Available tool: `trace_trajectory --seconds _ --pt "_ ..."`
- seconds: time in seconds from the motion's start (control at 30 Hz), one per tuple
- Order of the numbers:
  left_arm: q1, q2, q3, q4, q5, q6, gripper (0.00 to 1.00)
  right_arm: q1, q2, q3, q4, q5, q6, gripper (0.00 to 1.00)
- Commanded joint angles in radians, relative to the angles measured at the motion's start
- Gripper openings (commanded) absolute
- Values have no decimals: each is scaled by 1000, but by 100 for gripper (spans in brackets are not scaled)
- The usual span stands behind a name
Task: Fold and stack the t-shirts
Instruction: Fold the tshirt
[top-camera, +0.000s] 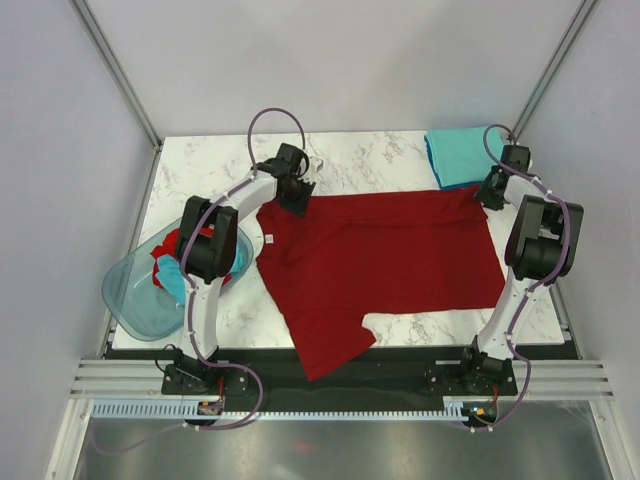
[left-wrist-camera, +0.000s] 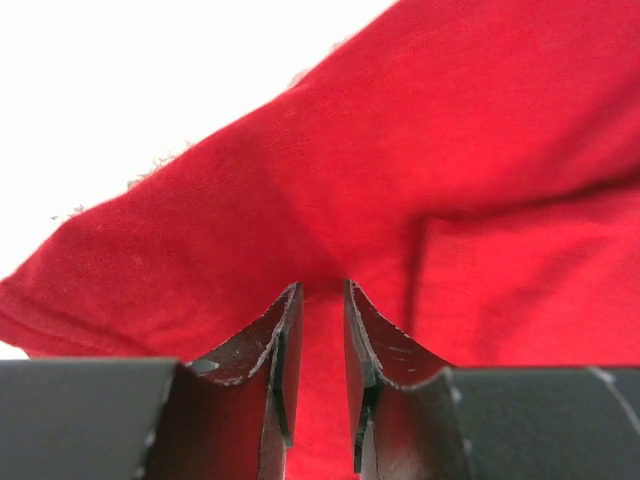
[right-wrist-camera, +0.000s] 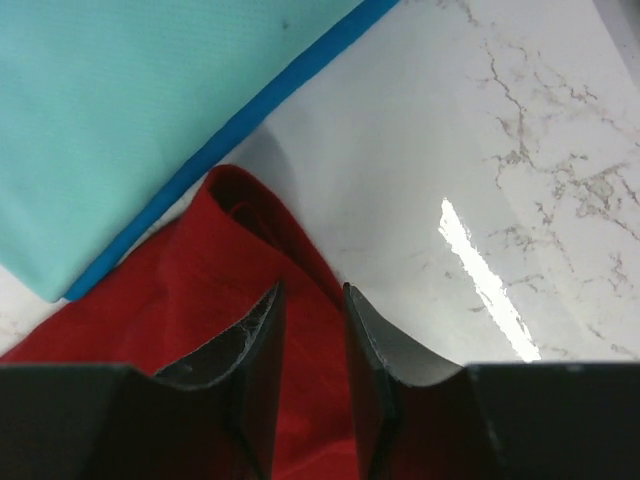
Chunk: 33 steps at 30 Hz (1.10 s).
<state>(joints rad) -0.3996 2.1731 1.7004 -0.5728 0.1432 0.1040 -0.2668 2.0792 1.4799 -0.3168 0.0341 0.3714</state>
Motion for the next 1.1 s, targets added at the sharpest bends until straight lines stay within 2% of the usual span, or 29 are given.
trace_trajectory --seconds 0.0,0.3,0.6,0.77,0.87,1.07 --pt "4 40 33 4 -73 -49 30 -11 33 29 41 18 -5 34" --pt "15 56 39 5 -128 -90 31 -12 -4 34 39 159 21 31" --pt "16 39 35 5 -62 -95 32 -14 -90 19 24 0 14 36" --pt "16 31 31 5 -56 -95 32 -22 -116 28 -106 13 119 38" --pt "16 30 30 5 -57 -92 32 -20 -134 -4 -125 -8 182 43" --pt "16 24 30 5 -44 -95 32 -22 -128 -52 -148 27 230 41"
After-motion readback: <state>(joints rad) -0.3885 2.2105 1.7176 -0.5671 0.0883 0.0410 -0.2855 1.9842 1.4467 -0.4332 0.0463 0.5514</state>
